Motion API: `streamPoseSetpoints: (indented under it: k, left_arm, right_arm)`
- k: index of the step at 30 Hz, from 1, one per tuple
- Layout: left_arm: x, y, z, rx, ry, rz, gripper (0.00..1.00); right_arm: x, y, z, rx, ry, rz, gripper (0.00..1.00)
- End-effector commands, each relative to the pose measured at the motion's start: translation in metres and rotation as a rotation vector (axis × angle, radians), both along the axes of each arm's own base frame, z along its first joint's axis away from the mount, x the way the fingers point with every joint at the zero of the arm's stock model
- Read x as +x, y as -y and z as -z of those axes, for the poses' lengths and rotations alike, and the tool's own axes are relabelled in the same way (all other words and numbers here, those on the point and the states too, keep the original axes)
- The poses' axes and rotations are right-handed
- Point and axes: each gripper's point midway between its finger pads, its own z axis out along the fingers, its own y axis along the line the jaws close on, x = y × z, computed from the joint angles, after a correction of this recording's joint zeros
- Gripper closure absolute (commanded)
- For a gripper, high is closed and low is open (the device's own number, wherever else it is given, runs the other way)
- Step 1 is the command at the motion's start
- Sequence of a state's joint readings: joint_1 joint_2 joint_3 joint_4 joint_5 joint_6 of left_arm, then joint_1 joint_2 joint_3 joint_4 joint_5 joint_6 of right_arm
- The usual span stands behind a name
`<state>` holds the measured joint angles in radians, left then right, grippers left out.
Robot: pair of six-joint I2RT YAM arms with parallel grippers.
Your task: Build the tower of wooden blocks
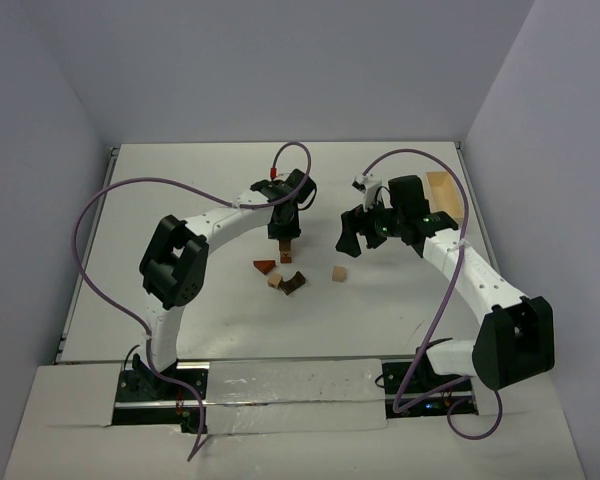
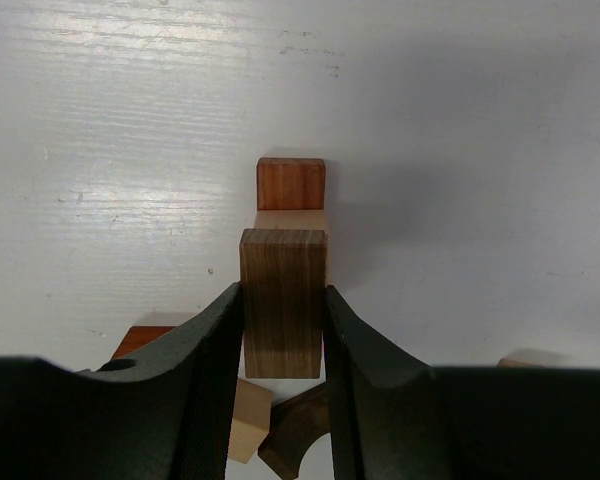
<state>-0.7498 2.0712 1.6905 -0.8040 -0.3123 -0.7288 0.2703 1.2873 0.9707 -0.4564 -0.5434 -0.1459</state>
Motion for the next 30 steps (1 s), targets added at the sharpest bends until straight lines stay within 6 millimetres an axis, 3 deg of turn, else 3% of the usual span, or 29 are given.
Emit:
streamPoseSetpoints:
  k: [1, 7, 11, 13, 16, 20, 22, 23, 24, 26, 28, 30]
  left_arm:
    - [0.008, 0.009, -0.008, -0.039, 0.027, -0.003, 0.73]
    - [0.007, 0.008, -0.005, -0.035, 0.022, -0.001, 0.56]
    - [0.007, 0.010, -0.007, -0.042, 0.021, 0.004, 0.29]
    - [0.006, 0.011, -0.008, -0.048, 0.019, 0.010, 0.21]
    - [0.007, 0.012, -0.011, -0.051, 0.026, 0.014, 0.14]
    - [0.013, 0.012, -0.034, -0.058, 0.062, 0.052, 0.12]
    - [0.020, 0.011, -0.061, -0.108, 0.105, 0.098, 0.12]
    - [0.017, 0.014, -0.063, -0.120, 0.096, 0.144, 0.12]
    - [0.019, 0.018, -0.101, -0.212, 0.164, 0.219, 0.14]
    - [0.020, 0.002, -0.124, -0.285, 0.188, 0.276, 0.15]
    - [0.008, -0.012, -0.178, -0.465, 0.262, 0.390, 0.15]
    - [0.008, -0.041, -0.198, -0.544, 0.311, 0.393, 0.15]
  right_arm:
    - [0.011, -0.003, -0.017, 0.026, 0.041, 0.003, 0.05]
    - [0.011, -0.003, -0.017, 0.027, 0.040, 0.000, 0.05]
    - [0.011, -0.003, -0.016, 0.027, 0.039, 0.001, 0.05]
    - [0.011, -0.004, -0.016, 0.027, 0.038, 0.000, 0.05]
    - [0.011, -0.004, -0.015, 0.028, 0.035, 0.000, 0.05]
    - [0.009, -0.005, -0.017, 0.031, 0.035, -0.013, 0.05]
    - [0.007, -0.007, -0.020, 0.039, 0.042, -0.030, 0.05]
    - [0.006, -0.007, -0.022, 0.042, 0.048, -0.038, 0.05]
    - [0.003, -0.008, -0.023, 0.045, 0.052, -0.057, 0.05]
    - [-0.001, -0.010, -0.026, 0.047, 0.064, -0.087, 0.07]
    - [-0.009, -0.014, -0.028, 0.034, 0.091, -0.154, 0.10]
    - [-0.022, -0.023, -0.026, 0.015, 0.106, -0.236, 0.13]
